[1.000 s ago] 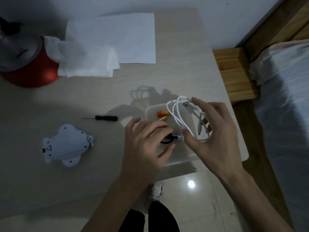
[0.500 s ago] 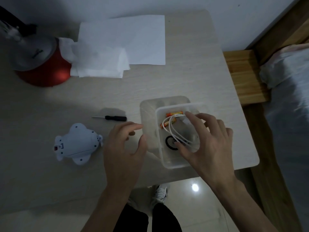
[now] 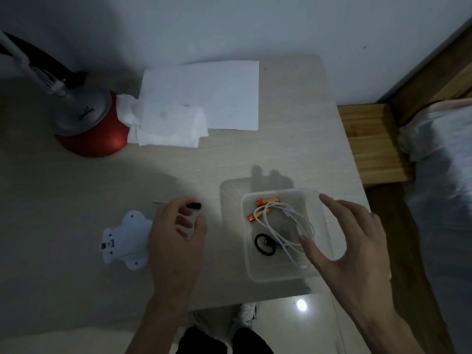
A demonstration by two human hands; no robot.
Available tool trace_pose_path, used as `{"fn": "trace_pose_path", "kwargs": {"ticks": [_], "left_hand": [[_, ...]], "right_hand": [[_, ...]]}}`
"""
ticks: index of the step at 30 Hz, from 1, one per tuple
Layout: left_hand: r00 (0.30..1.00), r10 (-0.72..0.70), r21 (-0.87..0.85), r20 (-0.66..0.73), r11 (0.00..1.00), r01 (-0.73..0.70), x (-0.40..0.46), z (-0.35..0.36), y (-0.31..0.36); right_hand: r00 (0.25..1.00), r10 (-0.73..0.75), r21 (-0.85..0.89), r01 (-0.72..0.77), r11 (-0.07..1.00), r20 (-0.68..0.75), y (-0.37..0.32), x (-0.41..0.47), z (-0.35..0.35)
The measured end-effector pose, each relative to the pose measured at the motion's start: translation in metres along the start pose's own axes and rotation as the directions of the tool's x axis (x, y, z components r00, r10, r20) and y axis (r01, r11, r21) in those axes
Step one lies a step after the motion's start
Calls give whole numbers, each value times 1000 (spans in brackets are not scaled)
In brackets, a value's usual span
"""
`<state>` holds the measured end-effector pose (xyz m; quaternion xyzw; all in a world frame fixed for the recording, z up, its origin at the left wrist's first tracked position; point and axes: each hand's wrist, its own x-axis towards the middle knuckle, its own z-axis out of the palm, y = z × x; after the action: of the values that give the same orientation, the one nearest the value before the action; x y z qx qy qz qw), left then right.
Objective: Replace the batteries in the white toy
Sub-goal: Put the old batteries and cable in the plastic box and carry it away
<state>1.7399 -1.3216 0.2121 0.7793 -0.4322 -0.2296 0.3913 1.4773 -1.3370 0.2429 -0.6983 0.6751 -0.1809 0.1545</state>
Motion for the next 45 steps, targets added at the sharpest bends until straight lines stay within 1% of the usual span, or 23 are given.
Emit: {"fn": "trace_pose_path", "kwargs": {"ticks": [2,5,6,10,16,20,24,27,29,33,35,37,41,45], "left_hand": [[999,-32,83,30,996,30,5,5,-4],[996,-52,320,72,947,26,14,11,-8],[995,-61,367,81,930,28,17,12,-7],[988,-138,472,64,877,91,34,15,0],[976,-205,561,70,817,132,49,20,-6],[984,-163,572,72,815,93,49,26,-8],[991,-127,562,48,823,78,49,31,-16],[994,-87,537,61,842,41,48,32,-24],[996,-27,525,87,851,-23,46,33,-28],[965,181,432,188,868,-246,38,32,-35],[949,226,374,218,879,-295,32,31,-37],[946,248,319,211,897,-306,24,31,-37],[957,219,276,191,923,-266,11,31,-37],[950,199,238,242,937,-257,7,33,-40]], "right_hand": [[1000,-3,13,3,1000,7,0,0,-1],[1000,-4,46,3,999,17,-3,-3,-5],[1000,-7,54,6,999,25,-4,-4,-6],[999,-21,65,18,998,49,-2,-4,-9],[998,-35,92,30,995,55,0,3,-18],[998,-39,74,36,997,47,8,10,-18],[997,-27,66,23,998,66,18,12,-12],[996,-12,74,5,997,89,21,11,-6],[994,2,85,-12,996,107,23,9,-2],[990,21,116,-37,993,138,25,6,9],[990,33,123,-50,991,136,27,5,15],[989,49,130,-67,989,140,30,3,22],[986,36,170,-64,983,160,37,1,31],[979,42,228,-88,970,201,43,1,37]]}}
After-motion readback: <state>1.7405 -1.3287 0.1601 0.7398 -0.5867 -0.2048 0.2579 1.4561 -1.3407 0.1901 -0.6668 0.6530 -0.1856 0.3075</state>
